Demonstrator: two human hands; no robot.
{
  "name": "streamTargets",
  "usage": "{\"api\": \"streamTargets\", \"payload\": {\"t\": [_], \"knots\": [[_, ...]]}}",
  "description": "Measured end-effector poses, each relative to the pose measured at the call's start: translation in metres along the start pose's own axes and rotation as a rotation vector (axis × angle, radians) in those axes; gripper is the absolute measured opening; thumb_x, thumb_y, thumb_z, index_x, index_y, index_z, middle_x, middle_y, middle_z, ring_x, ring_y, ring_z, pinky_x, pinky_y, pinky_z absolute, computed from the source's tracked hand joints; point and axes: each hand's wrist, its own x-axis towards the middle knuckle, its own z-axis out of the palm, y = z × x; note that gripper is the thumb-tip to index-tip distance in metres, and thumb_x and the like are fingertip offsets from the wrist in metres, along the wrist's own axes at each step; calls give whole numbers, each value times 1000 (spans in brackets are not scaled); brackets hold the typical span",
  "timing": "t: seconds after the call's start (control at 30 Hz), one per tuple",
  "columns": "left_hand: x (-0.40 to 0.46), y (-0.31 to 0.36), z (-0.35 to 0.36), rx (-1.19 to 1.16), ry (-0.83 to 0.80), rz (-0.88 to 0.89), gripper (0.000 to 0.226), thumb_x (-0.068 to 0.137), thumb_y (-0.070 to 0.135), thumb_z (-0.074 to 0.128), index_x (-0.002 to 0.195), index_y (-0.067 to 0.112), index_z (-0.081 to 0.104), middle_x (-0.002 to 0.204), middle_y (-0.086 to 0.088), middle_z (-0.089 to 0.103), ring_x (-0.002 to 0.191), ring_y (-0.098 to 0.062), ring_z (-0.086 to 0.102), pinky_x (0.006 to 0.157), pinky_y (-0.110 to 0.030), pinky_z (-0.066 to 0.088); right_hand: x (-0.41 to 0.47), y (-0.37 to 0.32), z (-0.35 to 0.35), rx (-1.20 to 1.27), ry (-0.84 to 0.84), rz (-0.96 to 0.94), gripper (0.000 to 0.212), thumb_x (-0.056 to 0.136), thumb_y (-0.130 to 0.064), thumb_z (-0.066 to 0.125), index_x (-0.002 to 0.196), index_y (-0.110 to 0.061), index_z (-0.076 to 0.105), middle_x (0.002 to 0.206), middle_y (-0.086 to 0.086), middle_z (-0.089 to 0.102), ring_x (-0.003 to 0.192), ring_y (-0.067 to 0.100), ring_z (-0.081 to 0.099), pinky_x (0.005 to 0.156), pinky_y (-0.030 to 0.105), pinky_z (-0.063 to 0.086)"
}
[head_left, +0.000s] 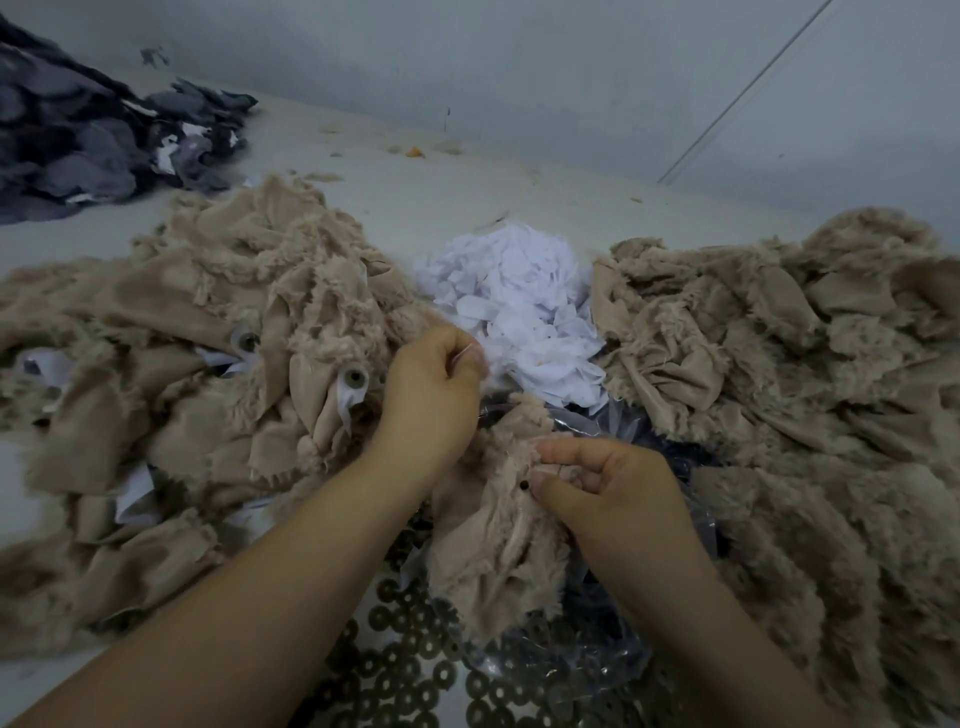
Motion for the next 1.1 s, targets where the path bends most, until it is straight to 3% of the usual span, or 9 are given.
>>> {"api": "streamTargets", "payload": {"t": [0.1, 0.27, 0.37, 0.47, 0.57, 0.67, 0.83, 0.97, 1.1], "knots": [[-3, 11, -8, -15, -6, 59, 22, 96, 11, 57, 76, 15, 65, 73, -14, 64, 67, -27, 61, 69, -43, 55, 0, -2, -1, -6, 7, 16, 15, 87, -11, 74, 95, -23, 76, 75, 17, 74, 80, 43, 70, 74, 55, 60], [-18, 43, -23, -202, -298, 34, 21, 88, 19, 67, 68, 14, 69, 48, -1, 53, 42, -13, 43, 43, -23, 40, -2, -6, -2, -36, 4, -24, 15, 88, -12, 73, 90, -26, 75, 71, 11, 74, 73, 33, 72, 71, 55, 60], [-16, 52, -29, -110, -387, 12, 29, 87, 19, 72, 65, 3, 64, 48, 2, 48, 43, -12, 39, 46, -22, 36, -2, -7, -1, -44, -5, -52, 20, 88, -11, 73, 98, -28, 75, 80, -3, 77, 79, 25, 74, 74, 49, 61], [-11, 56, -31, -28, -491, -48, 27, 88, 18, 72, 73, -4, 66, 49, -3, 50, 43, -12, 40, 45, -20, 37, -3, -7, -1, -73, -28, -111, 37, 87, -12, 73, 112, -39, 71, 83, -3, 77, 67, 12, 68, 62, 31, 57], [-10, 56, -26, 71, -558, -66, 23, 85, 19, 76, 74, 0, 71, 62, -21, 63, 53, -17, 53, 52, -21, 43, -3, -6, 0, -131, -69, -144, 40, 87, -10, 72, 99, -48, 72, 77, 4, 75, 60, 14, 62, 61, 35, 55], [-11, 49, -19, 64, -539, -120, 16, 80, 17, 80, 77, 4, 72, 65, -20, 68, 52, -20, 56, 52, -25, 47, -4, -5, 2, -138, -71, -147, 34, 86, -7, 71, 90, -41, 75, 80, -6, 77, 64, 10, 66, 70, 44, 61], [-12, 37, -15, 42, -309, -141, 24, 79, 16, 81, 92, 10, 62, 69, -10, 70, 53, -12, 61, 47, -27, 49, -5, -5, 1, -74, -84, -96, 35, 87, -5, 71, 83, -39, 76, 73, -7, 76, 53, 4, 63, 58, 26, 56], [-14, 29, -19, 65, -210, -114, 35, 74, 19, 85, 79, 9, 52, 68, -13, 55, 56, -14, 48, 48, -28, 43, -1, -2, 1, -45, -48, -45, 25, 85, -7, 74, 97, -29, 76, 74, -7, 76, 61, 12, 69, 60, 30, 60], [-17, 21, -28, 27, -271, -132, 27, 82, 19, 78, 66, 4, 63, 52, -10, 61, 46, -16, 55, 48, -27, 49, -1, -2, 1, -33, -64, -54, 27, 84, -5, 75, 103, -24, 77, 70, -13, 73, 55, -4, 63, 55, 16, 51]]}}
